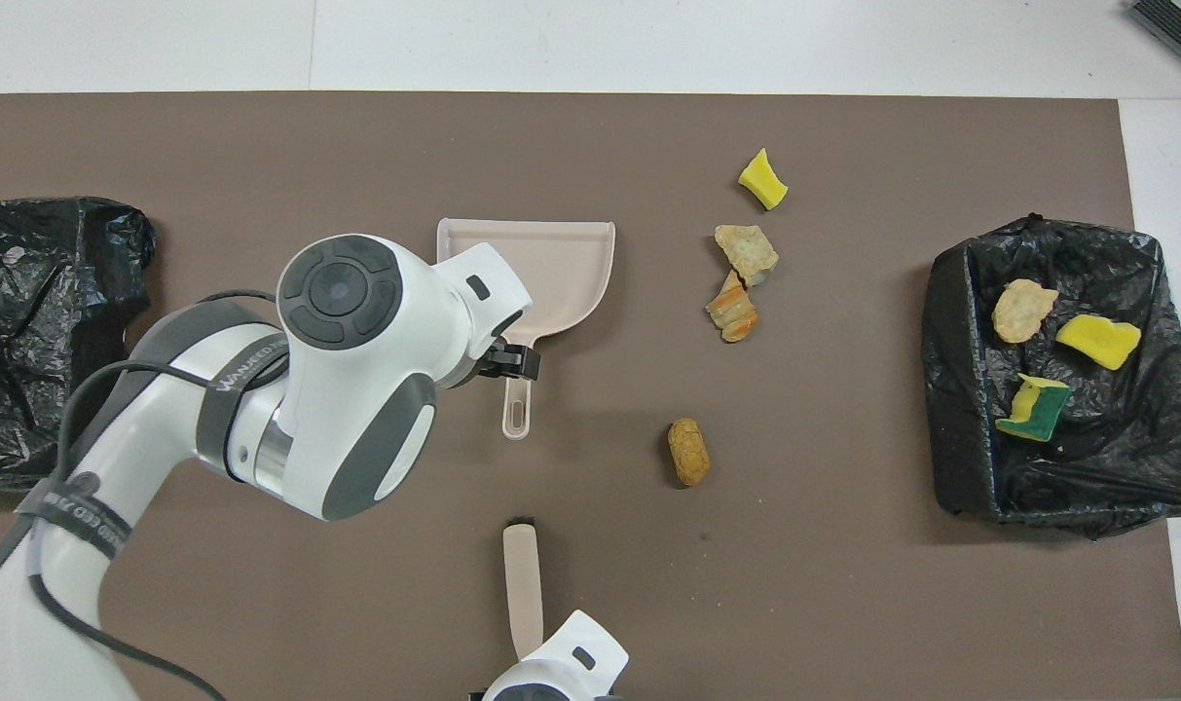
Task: Sweep and dump trash in bin
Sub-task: 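Grasp the dustpan with the left gripper while the right gripper grasps the brush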
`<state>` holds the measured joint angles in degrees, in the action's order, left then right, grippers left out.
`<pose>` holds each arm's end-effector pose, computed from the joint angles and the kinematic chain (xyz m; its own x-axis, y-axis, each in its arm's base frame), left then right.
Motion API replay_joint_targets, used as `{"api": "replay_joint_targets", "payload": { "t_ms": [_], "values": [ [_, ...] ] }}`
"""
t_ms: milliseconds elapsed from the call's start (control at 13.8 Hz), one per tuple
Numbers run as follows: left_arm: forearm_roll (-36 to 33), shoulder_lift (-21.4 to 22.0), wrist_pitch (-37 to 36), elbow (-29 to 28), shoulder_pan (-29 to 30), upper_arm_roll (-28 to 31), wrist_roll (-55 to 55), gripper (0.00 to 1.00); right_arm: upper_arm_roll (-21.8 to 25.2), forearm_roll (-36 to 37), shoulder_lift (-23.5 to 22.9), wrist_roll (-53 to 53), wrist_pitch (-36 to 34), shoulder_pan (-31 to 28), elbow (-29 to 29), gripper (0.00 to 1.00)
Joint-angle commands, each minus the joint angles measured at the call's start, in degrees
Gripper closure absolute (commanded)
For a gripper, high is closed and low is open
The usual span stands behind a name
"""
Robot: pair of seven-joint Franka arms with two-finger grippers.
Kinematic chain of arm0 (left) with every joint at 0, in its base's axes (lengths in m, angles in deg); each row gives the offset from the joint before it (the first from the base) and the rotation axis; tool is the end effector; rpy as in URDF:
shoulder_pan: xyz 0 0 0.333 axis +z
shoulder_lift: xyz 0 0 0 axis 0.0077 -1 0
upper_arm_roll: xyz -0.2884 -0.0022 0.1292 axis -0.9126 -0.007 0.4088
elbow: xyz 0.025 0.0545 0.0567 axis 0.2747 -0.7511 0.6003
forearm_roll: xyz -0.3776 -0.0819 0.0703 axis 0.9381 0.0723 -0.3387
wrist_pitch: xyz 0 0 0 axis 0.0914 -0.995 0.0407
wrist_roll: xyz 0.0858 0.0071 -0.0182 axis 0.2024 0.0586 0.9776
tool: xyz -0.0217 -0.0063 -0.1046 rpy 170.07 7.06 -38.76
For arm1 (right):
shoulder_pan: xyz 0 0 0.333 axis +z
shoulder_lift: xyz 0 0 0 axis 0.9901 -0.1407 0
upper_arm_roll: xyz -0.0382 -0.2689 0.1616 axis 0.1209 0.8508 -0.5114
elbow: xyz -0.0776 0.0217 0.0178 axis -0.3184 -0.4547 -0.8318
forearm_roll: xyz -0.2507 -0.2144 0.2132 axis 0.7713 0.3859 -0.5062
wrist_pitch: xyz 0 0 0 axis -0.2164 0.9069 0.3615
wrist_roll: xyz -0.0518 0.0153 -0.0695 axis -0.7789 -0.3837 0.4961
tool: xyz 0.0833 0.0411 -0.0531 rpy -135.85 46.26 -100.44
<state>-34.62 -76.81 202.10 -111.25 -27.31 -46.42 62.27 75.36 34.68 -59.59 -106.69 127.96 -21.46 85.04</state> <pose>0.5215 -0.3273 0.4291 0.9788 -0.2013 0.0384 -0.2037 -0.9762 0.0739 0.2395 0.4410 0.3361 0.9753 0.0450 -0.2161 0.0355 -0.9982 -0.0479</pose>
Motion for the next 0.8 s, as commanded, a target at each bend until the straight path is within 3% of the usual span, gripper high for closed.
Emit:
{"api": "replay_joint_targets", "payload": {
  "t_ms": [0, 72, 290, 362, 724],
  "values": [
    [0.53, -1.45, 3.59, -1.39, -2.57, 0.9, 4.33, 0.0, 0.17, -1.48, -1.5, 0.15, 3.55, 0.63, 0.38, 0.23],
    [0.53, -2.07, 5.16, -2.35, -3.1, 0.9, 5.83, 0.0, 0.17, -1.48, -1.5, 0.24, 3.55, 0.63, 0.38, 0.3],
    [0.53, -2.6, 9.66, -5.7, -3.89, 0.9, 11.62, 0.0, 0.17, -1.48, -1.59, 0.59, 2.76, 0.54, 0.12, 0.77],
    [0.53, -3.04, 9.66, -5.78, -4.41, 0.9, 12.95, 0.0, 0.17, -1.48, -1.85, -0.1, 2.67, 0.54, -0.15, 0.86],
    [0.53, -6.38, 11.51, -5.44, -6.18, 0.99, 17.01, 0.0, 0.26, -1.48, -2.2, -0.46, 0.74, 0.28, -1.38, 0.88]
  ]
}}
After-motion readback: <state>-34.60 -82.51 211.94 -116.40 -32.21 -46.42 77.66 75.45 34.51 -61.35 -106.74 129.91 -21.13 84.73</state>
